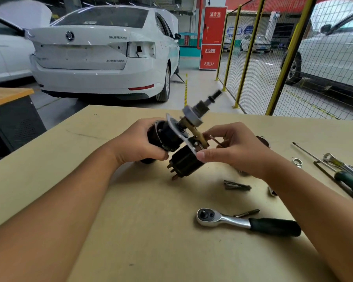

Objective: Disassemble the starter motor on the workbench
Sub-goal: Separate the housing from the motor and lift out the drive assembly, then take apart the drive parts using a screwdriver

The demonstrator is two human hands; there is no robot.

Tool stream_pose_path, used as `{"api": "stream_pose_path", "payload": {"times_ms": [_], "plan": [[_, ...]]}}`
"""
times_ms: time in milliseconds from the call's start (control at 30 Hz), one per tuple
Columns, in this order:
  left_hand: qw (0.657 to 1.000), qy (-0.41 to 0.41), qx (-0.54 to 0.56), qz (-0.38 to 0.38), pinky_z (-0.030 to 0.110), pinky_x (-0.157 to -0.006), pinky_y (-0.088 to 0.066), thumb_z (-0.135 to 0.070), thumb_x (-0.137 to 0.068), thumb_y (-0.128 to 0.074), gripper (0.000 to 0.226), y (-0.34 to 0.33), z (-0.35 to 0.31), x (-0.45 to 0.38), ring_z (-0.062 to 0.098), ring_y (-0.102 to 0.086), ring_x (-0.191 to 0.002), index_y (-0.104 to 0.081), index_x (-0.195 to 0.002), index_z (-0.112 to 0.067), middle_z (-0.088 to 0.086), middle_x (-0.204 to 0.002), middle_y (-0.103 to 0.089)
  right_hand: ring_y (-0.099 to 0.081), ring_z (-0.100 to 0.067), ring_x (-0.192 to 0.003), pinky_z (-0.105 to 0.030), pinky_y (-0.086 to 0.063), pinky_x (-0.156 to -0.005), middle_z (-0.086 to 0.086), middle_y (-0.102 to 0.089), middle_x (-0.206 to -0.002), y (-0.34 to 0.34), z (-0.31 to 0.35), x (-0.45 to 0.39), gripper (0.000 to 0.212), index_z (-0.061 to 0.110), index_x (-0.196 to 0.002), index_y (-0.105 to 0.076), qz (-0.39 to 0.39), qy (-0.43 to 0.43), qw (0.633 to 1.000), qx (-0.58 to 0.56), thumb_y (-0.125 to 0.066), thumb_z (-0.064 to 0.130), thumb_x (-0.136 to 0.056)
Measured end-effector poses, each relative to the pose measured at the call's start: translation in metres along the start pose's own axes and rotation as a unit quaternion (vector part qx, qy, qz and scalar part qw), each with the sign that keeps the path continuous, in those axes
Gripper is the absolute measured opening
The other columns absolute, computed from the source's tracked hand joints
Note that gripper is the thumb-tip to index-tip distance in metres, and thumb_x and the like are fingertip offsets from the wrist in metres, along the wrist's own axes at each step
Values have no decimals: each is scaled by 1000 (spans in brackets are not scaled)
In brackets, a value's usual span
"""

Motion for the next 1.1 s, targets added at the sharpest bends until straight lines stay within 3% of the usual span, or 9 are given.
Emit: {"api": "stream_pose_path", "payload": {"times_ms": [67, 167, 233, 433, 600, 700, 800, 900, 1100], "plan": [[999, 0, -36, 1, 38, -73, -53, -5, -57, -76, 52, 0, 1, -1, 21, -67, -83, -71, -106, -23, 15, -96, -68, -59, -3, -67, -26, -44, -63, 8, -68, -73, 0, -5, 1, 32, 18, -85, -79, 29, -23, 998, 58, -87, 46, -72], [998, -8, -54, -5, 36, -82, -55, -8, -57, -76, 54, 1, 2, -3, 17, -70, -94, -72, -107, -25, 5, -99, -72, -47, -8, -57, -25, -33, -55, -6, -55, -61, -1, -11, 4, 37, 8, -72, -73, 80, -53, 990, 99, -85, 42, -77], [999, -4, -52, -14, 31, -87, -57, -10, -56, -79, 56, 4, 5, -2, 15, -72, -100, -72, -109, -25, -1, -101, -75, -42, -9, -51, -23, -31, -51, -2, -46, -54, 2, -12, 5, 42, 8, -63, -67, 89, -76, 990, 82, -86, 43, -76], [998, 6, -24, -63, 24, -76, -58, -13, -55, -86, 54, 12, 10, 0, 12, -72, -92, -74, -104, -31, -3, -98, -76, -64, -13, -74, -36, -50, -71, -5, -72, -82, 9, -3, 3, 39, 19, -96, -78, 62, -56, 994, 72, -82, 51, -74], [999, 5, -5, -48, 18, -78, -54, -11, -56, -89, 57, 13, 12, 3, 8, -72, -96, -75, -108, -30, -3, -102, -77, -53, -14, -65, -35, -40, -63, -17, -66, -80, 8, -4, 0, 31, 17, -91, -78, 56, -54, 991, 105, -76, 46, -84], [998, -26, -31, -37, 19, -83, -54, -5, -56, -86, 62, 13, 10, 5, 9, -71, -102, -73, -113, -27, -3, -107, -75, -63, -24, -73, -41, -51, -68, -11, -70, -80, 8, -3, -1, 22, 20, -89, -78, 25, -52, 992, 112, -76, 41, -85], [995, -58, -69, -42, 28, -88, -55, 4, -56, -85, 65, 11, 9, 4, 12, -70, -104, -73, -113, -26, -1, -107, -74, -69, -23, -81, -50, -57, -80, -1, -74, -79, 8, -1, -4, 10, 22, -86, -78, -33, -28, 995, 92, -78, 32, -85], [989, -84, -108, -52, 27, -93, -53, 3, -58, -86, 63, 8, 8, 2, 10, -68, -105, -72, -114, -23, -3, -106, -73, -69, -19, -77, -48, -58, -78, 3, -73, -75, 7, 4, -8, 6, 23, -83, -77, -67, 3, 995, 71, -78, 28, -85], [905, -152, -382, -109, 45, -100, -44, -24, -70, -86, 59, 1, 8, 5, 23, -58, -111, -67, -126, -29, -10, -120, -68, -65, -13, -71, -45, -56, -71, 7, -71, -73, 7, 5, -9, 5, 26, -82, -77, -77, 21, 994, 72, -78, 30, -85]]}}
Point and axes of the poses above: each hand's wrist, its own x-axis away from the middle knuckle, its own y-axis out of the back of the hand, z = x × y, the point moved 2 cm from there along -x, towards the middle knuckle
